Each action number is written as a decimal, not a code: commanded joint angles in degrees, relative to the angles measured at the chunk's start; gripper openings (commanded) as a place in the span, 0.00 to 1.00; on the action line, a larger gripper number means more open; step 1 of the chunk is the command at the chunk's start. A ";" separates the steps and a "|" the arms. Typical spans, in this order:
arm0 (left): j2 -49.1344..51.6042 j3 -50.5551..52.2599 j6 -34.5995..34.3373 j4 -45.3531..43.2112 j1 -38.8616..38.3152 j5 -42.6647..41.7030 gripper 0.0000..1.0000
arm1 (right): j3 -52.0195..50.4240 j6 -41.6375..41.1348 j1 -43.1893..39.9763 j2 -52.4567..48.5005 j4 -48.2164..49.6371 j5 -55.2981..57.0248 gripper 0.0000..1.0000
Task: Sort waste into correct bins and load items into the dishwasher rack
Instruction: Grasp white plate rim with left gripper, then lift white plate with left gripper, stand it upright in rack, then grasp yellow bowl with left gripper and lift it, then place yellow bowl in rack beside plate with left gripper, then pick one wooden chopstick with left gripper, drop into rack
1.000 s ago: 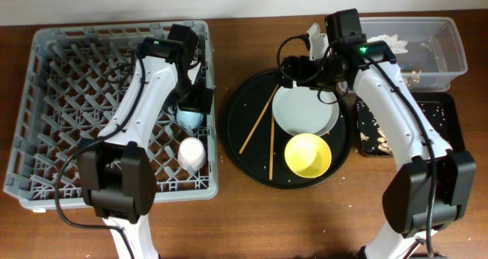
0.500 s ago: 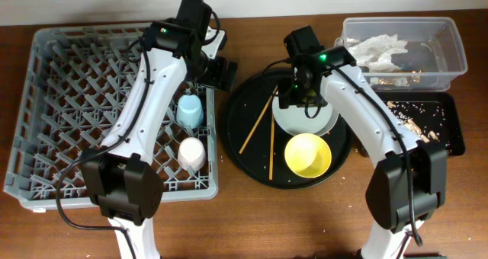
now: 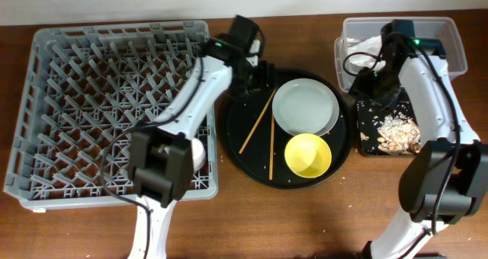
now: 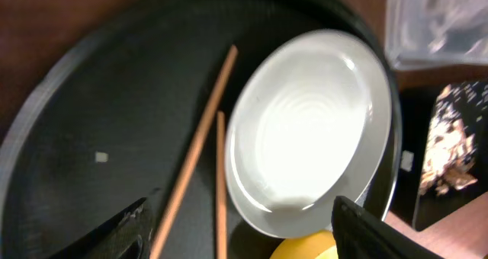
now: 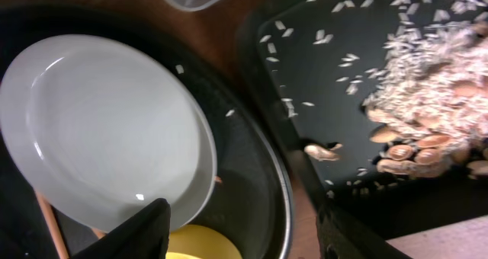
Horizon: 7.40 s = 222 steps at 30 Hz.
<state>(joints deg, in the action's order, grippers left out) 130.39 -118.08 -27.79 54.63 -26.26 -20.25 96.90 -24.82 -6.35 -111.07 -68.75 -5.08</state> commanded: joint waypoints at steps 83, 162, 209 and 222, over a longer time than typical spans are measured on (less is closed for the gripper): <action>-0.37 -38.21 33.79 42.10 8.11 -3.19 0.82 | 0.81 3.37 -0.44 1.99 -0.68 1.18 0.79; 17.73 -35.91 13.40 25.70 -0.59 62.84 0.93 | 0.81 3.37 -0.42 1.97 0.17 -0.52 0.85; -12.13 26.49 41.97 -14.75 -6.32 21.11 0.00 | 0.81 3.34 -0.44 1.97 0.59 -2.40 0.98; -48.35 29.68 10.69 15.26 14.10 43.21 0.00 | 0.81 3.37 -0.44 1.97 0.61 -2.23 0.99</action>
<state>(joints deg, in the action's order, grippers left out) 80.73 -92.12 -14.04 69.43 -14.48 21.58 96.97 -21.63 -6.68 -110.54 -68.12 -7.20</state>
